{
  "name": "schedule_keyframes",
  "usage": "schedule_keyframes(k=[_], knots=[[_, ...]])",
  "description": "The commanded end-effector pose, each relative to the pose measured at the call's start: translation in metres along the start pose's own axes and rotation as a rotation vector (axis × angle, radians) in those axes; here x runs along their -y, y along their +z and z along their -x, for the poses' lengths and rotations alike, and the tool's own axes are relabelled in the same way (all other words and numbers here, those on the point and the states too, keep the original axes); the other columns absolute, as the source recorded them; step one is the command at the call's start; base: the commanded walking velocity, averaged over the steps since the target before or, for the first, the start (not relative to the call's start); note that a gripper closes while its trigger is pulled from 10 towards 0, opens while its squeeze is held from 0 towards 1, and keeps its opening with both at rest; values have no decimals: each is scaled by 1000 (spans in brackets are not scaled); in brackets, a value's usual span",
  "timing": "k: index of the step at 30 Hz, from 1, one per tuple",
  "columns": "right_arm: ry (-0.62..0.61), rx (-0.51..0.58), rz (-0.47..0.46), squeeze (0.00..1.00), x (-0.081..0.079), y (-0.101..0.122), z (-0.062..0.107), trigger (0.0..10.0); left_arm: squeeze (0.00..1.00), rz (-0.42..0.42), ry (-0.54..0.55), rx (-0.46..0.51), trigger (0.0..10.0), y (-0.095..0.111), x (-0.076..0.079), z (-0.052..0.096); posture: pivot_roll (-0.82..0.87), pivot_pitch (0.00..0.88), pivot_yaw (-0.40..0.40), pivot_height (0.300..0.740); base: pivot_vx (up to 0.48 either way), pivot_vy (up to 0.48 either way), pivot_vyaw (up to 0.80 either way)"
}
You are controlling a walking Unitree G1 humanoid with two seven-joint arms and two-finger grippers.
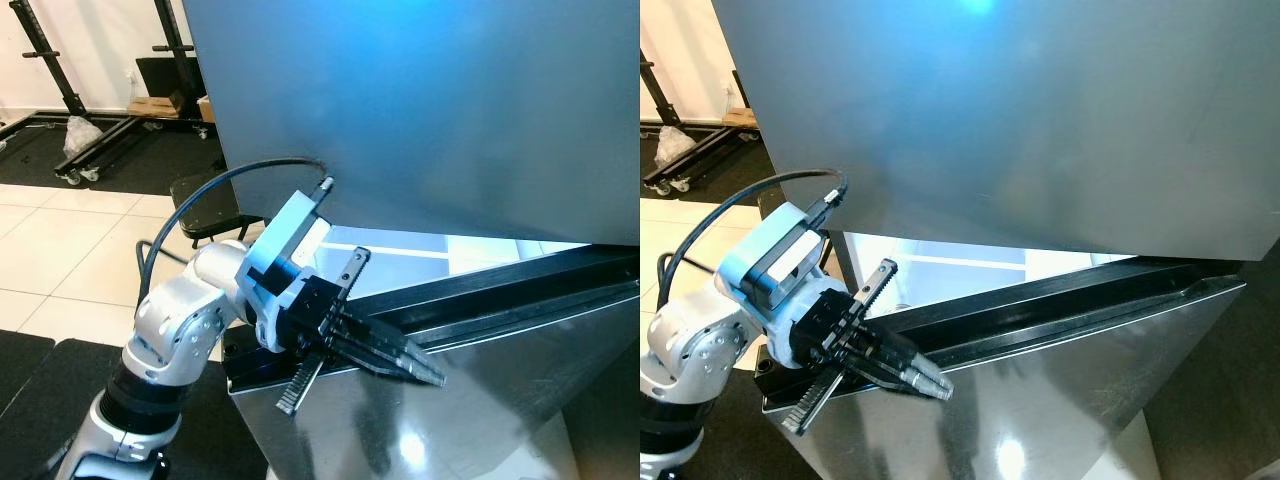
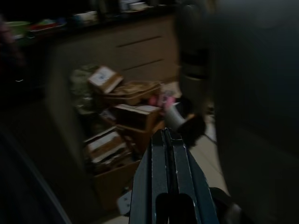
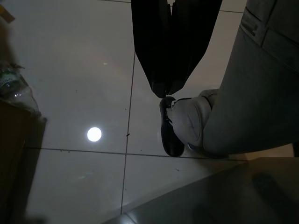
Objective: Restocking fridge
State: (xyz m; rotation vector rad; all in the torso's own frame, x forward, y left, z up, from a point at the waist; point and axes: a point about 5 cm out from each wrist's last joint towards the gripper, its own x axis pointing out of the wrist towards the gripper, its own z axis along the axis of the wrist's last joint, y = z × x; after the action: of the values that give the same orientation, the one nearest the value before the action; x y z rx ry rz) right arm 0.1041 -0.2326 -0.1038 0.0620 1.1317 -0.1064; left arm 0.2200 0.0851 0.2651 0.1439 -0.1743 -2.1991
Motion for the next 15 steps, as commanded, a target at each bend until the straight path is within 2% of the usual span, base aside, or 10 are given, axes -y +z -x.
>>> schedule_keyframes(k=[1, 6, 9, 13, 15], knots=[[-3, -5, -5, 0, -1, -2, 0, 10000, 0, 29, -54, -41, 10000, -1, 3, 0, -21, 0, 36, 740, 0, 0, 0], [-5, -8, -6, 0, -2, -3, 0, 10000, 0, 73, -139, -212, 10000, -5, 9, 1, -25, 0, 44, 740, 0, 0, 0], [-5, -8, -6, 0, -2, -3, 0, 10000, 0, 77, -151, -257, 10000, -6, 10, 2, -24, 0, 44, 740, 0, 0, 0], [-4, -10, -7, 0, -3, -4, 0, 10000, 0, 72, -198, -436, 10000, -13, 13, 5, -23, 0, 46, 740, 0, 0, 0], [-4, -11, -7, 0, -3, -4, 0, 10000, 0, 70, -206, -452, 10000, -14, 13, 5, -23, 0, 46, 740, 0, 0, 0]])
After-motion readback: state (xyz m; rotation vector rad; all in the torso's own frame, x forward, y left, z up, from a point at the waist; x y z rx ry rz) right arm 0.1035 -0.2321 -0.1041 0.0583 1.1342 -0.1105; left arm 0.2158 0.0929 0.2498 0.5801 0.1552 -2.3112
